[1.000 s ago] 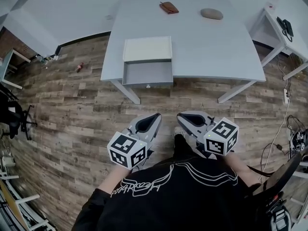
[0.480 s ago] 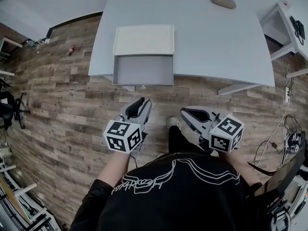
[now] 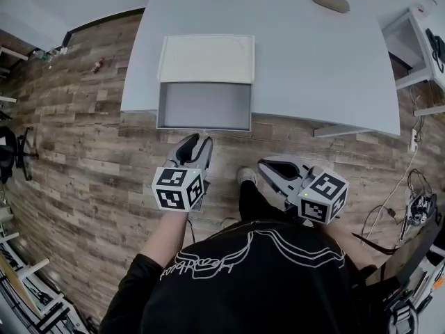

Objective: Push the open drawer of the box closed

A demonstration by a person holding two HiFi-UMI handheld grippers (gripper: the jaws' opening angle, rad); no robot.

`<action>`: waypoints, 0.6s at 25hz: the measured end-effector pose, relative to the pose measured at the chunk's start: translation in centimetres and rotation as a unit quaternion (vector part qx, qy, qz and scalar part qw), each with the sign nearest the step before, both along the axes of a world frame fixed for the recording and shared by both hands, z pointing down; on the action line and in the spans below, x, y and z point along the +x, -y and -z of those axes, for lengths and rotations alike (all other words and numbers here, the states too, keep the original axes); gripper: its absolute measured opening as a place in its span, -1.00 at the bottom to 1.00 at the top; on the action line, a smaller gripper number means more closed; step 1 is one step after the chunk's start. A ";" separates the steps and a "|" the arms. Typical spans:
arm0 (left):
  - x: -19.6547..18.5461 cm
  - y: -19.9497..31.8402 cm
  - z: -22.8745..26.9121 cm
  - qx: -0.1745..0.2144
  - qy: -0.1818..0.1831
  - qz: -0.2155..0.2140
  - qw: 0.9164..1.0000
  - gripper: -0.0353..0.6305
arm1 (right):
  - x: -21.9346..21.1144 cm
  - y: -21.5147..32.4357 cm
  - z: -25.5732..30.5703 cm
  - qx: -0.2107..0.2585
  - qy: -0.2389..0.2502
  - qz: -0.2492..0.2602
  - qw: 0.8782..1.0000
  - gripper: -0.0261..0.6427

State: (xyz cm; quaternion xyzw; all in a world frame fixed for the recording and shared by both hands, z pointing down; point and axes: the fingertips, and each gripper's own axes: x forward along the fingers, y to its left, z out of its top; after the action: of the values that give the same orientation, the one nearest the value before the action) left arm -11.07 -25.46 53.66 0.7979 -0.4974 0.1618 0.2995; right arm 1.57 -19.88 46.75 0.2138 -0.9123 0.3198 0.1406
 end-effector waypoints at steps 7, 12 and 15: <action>-0.5 0.8 -0.7 -0.005 0.015 0.014 1.000 -0.60 | -1.5 0.9 -0.4 -0.003 0.007 0.012 1.000 -0.90; -0.4 1.1 -0.7 -0.003 0.003 0.015 1.000 -0.65 | -1.7 1.5 -0.7 -0.009 0.007 0.013 1.000 -0.90; -0.3 1.1 -0.6 -0.005 0.003 0.014 1.000 -0.66 | -1.7 1.6 -1.0 -0.014 0.006 0.018 1.000 -0.90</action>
State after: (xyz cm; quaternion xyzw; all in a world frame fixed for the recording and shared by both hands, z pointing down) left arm -11.38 -26.56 54.29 0.7887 -0.5087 0.1625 0.3046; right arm -0.11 -21.45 47.72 0.1936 -0.9122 0.3310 0.1442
